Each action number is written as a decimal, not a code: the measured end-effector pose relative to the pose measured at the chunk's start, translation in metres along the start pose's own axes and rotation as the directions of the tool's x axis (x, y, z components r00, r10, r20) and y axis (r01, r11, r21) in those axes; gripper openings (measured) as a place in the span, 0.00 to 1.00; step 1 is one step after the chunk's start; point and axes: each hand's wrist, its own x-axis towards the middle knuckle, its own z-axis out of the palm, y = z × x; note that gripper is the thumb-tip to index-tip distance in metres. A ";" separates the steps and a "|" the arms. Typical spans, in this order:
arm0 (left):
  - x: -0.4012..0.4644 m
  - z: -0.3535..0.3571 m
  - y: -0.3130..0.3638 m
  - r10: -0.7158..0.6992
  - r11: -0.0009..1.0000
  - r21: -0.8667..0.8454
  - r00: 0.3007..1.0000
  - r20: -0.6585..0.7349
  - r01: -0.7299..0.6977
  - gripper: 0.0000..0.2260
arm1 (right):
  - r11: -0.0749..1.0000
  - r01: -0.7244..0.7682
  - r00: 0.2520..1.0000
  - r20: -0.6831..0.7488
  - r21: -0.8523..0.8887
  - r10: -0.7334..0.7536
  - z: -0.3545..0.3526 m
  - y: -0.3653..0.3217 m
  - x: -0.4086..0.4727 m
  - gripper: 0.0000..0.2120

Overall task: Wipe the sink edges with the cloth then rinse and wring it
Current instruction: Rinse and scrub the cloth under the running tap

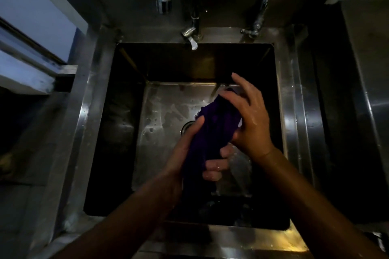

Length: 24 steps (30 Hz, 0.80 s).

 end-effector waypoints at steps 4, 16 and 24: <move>-0.013 -0.005 0.021 0.019 0.935 0.346 0.959 -0.283 0.083 0.29 | 1.000 0.011 0.993 0.117 0.019 -0.013 -0.005 0.001 -0.003 0.31; -0.010 -0.016 0.089 0.159 -0.006 0.861 0.850 -0.502 0.509 0.19 | 0.920 0.211 0.806 0.591 -0.331 0.028 0.003 -0.013 0.024 0.39; 0.013 -0.047 0.112 0.341 -0.797 0.467 0.923 -0.178 0.384 0.15 | 0.903 -0.132 0.633 0.666 -0.410 0.395 0.022 -0.011 0.043 0.23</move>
